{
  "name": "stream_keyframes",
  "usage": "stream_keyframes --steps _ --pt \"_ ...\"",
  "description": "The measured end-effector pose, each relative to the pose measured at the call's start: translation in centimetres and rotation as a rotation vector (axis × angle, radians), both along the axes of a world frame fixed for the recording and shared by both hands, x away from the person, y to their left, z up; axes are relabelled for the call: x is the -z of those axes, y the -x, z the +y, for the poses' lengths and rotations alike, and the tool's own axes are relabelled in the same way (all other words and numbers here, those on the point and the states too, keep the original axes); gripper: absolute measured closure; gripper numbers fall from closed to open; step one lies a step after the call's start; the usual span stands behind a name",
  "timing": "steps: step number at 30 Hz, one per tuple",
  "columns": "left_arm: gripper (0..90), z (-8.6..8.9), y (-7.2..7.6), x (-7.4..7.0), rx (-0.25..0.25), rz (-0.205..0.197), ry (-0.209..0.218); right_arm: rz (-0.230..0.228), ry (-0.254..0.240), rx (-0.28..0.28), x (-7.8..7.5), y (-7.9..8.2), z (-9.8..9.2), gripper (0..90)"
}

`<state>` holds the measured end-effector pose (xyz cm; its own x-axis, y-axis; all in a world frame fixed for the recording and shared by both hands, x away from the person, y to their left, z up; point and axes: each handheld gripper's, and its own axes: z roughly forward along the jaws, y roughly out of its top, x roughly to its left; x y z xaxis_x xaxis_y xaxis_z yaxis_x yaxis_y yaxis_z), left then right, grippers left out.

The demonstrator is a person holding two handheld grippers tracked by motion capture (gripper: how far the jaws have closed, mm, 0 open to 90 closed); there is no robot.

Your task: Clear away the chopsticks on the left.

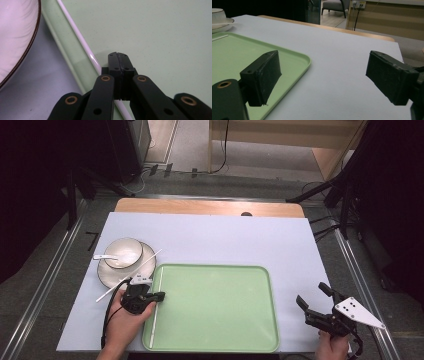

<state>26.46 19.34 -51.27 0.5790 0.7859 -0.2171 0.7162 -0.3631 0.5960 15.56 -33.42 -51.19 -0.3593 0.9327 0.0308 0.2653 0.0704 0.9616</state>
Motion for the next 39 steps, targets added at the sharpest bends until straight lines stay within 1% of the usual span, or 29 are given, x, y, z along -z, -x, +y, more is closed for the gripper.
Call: stream_keyframes --steps 2,3,4,6,7,8,9,10,11,12,13,14,15,17,18,19,21,22,23,24,25,26,27,29,31,33,36,38,39 --pt "88.0 0.0 0.0 -0.1 0.005 0.000 0.005 0.001 0.001 0.000 0.0 0.0 0.0 12.7" --pt "84.3 0.2 0.0 -0.3 0.012 -0.011 0.037 0.002 0.002 -0.001 0.0 0.0 0.1 12.7" --pt "81.2 0.2 0.0 -0.3 0.012 -0.011 0.037 0.002 0.002 -0.001 0.0 0.0 0.1 12.6" --pt "71.5 0.5 0.0 -1.1 0.052 -0.016 0.082 0.003 0.001 -0.002 0.0 0.0 0.1 12.7" --pt "66.8 0.5 0.0 -1.1 0.052 -0.016 0.082 0.003 0.001 -0.003 0.0 0.0 0.0 12.7" --pt "58.5 0.7 0.0 -1.5 0.075 -0.043 0.074 0.005 -0.001 -0.001 0.0 0.0 0.0 12.6" --pt "49.9 0.8 0.1 -1.6 0.077 -0.075 0.075 0.004 -0.001 0.000 0.0 -0.1 0.0 12.7" --pt "41.3 0.8 0.1 -1.6 0.077 -0.075 0.075 0.004 -0.001 0.000 0.0 -0.1 0.0 12.7" --pt "33.0 1.2 0.4 -2.2 0.064 -0.134 0.089 0.004 0.000 -0.002 0.0 -0.1 0.0 12.6" --pt "25.1 1.2 0.4 -2.2 0.064 -0.134 0.089 0.004 0.000 -0.002 0.0 -0.1 0.0 12.6" --pt "25.1 1.4 0.4 -2.7 0.060 -0.122 0.092 0.004 0.001 -0.002 0.0 -0.1 0.1 12.7" --pt "14.4 1.6 0.4 -3.1 0.071 -0.114 0.101 0.004 0.002 -0.003 0.0 -0.1 0.1 12.7" --pt "10.5 2.0 0.6 -3.9 0.080 -0.129 0.130 0.004 0.001 -0.002 0.0 -0.1 0.1 12.6" --pt "1.0 2.3 0.6 -4.2 0.095 -0.138 0.138 0.004 0.002 -0.002 0.0 -0.1 0.1 12.6" --pt "1.0 2.6 0.7 -4.4 0.102 -0.145 0.138 0.004 0.002 -0.002 0.0 -0.1 0.1 12.6" --pt "0.0 2.9 0.7 -4.4 0.083 -0.158 0.116 0.005 0.003 -0.002 0.0 -0.1 0.1 12.6" --pt "0.0 3.9 0.5 -4.3 0.060 -0.149 0.092 0.004 0.002 -0.001 0.0 -0.1 0.1 12.6" --pt "0.0 4.3 0.4 -4.3 0.054 -0.142 0.098 0.004 0.003 -0.002 0.0 -0.1 0.1 12.7" --pt "0.0 5.5 0.3 -4.3 0.047 -0.133 0.112 0.004 0.004 -0.002 0.0 0.0 0.1 12.6" --pt "0.0 5.5 0.3 -4.3 0.047 -0.133 0.112 0.004 0.004 -0.002 0.0 0.0 0.1 12.6" --pt "0.0 6.2 0.3 -4.4 0.038 -0.137 0.114 0.004 0.004 -0.001 0.0 0.0 0.1 12.6" --pt "0.0 6.7 0.3 -4.4 0.026 -0.143 0.108 0.004 0.005 0.001 0.0 0.0 0.1 12.6" --pt "1.1 7.5 0.2 -4.5 0.007 -0.153 0.085 0.003 0.003 0.000 0.0 -0.1 0.0 12.6" --pt "6.1 8.4 0.1 -4.5 -0.014 -0.157 0.064 0.006 0.000 0.000 0.1 -0.1 0.1 12.7" --pt "8.5 8.8 0.0 -4.4 -0.028 -0.160 0.059 0.008 0.001 0.000 0.1 -0.1 0.1 12.6" --pt "14.1 9.5 -0.3 -4.4 -0.048 -0.159 0.061 0.008 0.007 -0.005 0.1 -0.2 0.3 12.6" --pt "15.9 10.1 -0.8 -4.1 -0.079 -0.148 0.049 0.009 0.013 -0.002 0.0 -0.2 0.3 12.7" --pt "22.6 10.1 -1.2 -3.8 -0.101 -0.136 0.024 0.007 0.008 -0.001 0.0 -0.2 0.2 12.7" --pt "30.1 10.0 -1.6 -3.5 -0.113 -0.126 -0.006 0.010 0.005 0.003 0.1 -0.2 0.1 12.7"
